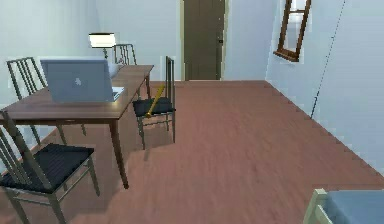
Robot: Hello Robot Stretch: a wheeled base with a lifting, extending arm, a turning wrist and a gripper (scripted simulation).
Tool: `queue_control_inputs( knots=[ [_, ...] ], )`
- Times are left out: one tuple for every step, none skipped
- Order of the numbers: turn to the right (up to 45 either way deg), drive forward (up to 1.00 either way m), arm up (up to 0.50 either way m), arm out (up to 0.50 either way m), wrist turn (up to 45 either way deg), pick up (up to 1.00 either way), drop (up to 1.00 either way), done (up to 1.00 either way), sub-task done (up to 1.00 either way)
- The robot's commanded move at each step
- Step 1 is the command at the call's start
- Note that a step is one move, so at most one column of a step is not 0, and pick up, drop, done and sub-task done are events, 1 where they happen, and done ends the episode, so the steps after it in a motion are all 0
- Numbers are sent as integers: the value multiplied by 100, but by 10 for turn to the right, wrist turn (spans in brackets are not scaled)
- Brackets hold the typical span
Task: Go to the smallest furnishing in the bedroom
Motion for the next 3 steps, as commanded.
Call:
queue_control_inputs(
  knots=[
    [90,0,0,0,0,0,0,0,0],
    [0,100,0,0,0,0,0,0,0],
    [30,0,0,0,0,0,0,0,0]
  ],
)
